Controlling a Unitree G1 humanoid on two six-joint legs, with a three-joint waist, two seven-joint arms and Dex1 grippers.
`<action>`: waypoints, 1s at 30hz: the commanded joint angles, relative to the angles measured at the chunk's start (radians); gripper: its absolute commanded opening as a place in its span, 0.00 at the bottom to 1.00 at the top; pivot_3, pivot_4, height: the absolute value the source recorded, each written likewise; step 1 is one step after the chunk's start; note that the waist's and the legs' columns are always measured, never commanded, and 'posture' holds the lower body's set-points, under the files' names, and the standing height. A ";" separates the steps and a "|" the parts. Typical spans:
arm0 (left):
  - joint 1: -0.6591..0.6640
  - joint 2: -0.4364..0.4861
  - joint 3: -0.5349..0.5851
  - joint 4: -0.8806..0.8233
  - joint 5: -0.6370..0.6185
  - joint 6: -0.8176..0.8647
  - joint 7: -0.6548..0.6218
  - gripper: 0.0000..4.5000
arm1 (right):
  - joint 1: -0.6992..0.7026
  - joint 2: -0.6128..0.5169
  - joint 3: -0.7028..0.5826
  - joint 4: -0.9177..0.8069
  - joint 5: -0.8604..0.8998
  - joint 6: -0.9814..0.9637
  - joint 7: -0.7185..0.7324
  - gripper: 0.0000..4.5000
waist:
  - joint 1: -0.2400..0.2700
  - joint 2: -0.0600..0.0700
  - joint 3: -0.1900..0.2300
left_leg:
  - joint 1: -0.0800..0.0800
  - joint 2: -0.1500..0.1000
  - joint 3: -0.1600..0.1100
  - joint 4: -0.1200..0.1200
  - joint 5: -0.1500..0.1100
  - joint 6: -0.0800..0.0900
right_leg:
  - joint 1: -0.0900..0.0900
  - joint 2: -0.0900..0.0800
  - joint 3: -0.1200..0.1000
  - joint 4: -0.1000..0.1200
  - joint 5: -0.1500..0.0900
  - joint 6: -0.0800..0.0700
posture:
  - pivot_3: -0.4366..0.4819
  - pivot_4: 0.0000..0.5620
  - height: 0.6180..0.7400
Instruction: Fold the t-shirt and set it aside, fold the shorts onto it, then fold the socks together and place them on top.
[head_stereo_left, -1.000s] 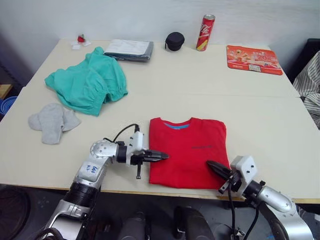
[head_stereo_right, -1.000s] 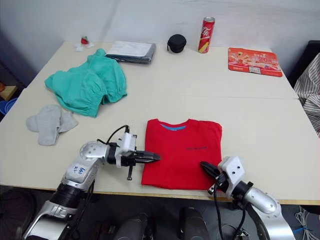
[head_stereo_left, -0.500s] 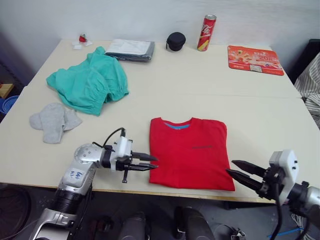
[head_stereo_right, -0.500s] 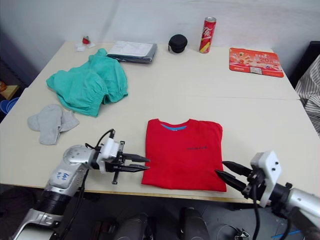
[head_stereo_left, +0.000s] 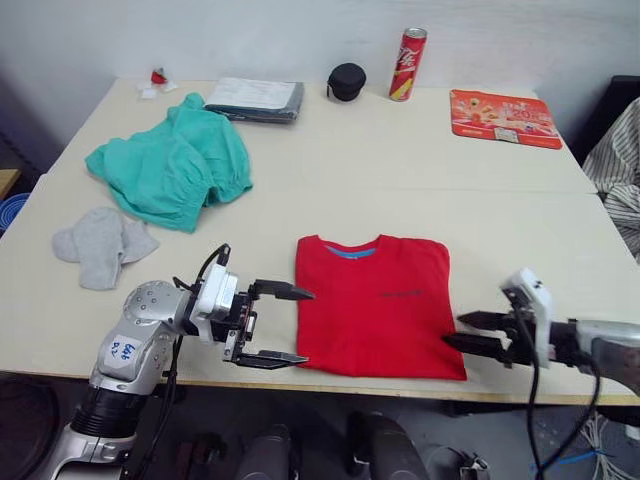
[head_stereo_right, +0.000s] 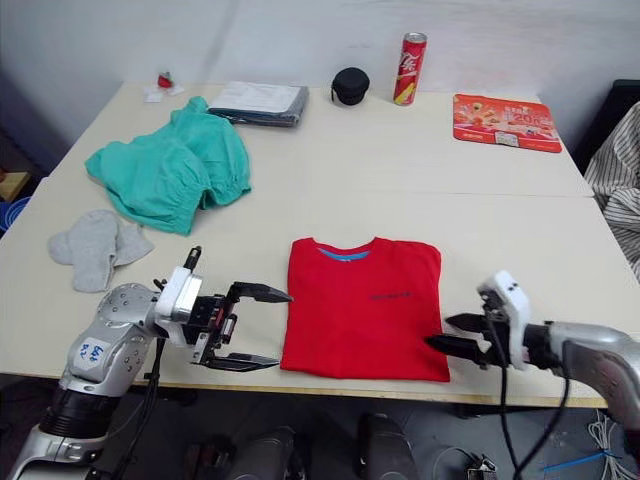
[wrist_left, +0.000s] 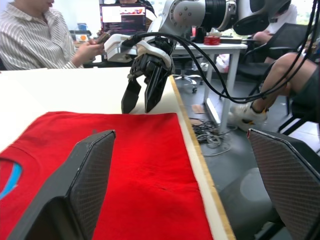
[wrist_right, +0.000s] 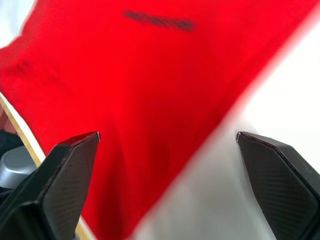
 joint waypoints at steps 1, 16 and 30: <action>0.002 0.004 0.032 -0.001 0.000 -0.020 0.011 1.00 | -0.037 0.043 0.052 0.031 -0.041 0.012 -0.012 0.72 | 0.003 0.000 0.000 | 0.000 0.000 0.000 0.000 0.000 0.000 | 0.000 0.000 0.000 0.000 0.000 0.000 | 0.48 0.27 1.00; 0.002 -0.004 0.027 0.045 0.020 -0.023 0.014 1.00 | 0.101 -0.080 -0.150 0.136 -0.161 -0.089 0.065 0.00 | 0.032 0.000 0.000 | -0.001 -0.001 0.000 0.000 0.000 0.000 | 0.000 -0.001 -0.001 -0.003 0.000 0.001 | 0.48 0.27 1.00; -0.064 0.003 0.032 0.100 0.031 -0.015 -0.028 1.00 | -0.023 -0.319 -0.186 0.884 -0.500 -0.547 0.251 0.00 | 0.005 0.003 0.000 | -0.001 -0.002 0.002 -0.001 0.001 0.002 | 0.000 -0.001 0.000 -0.004 0.002 0.003 | 0.48 0.27 1.00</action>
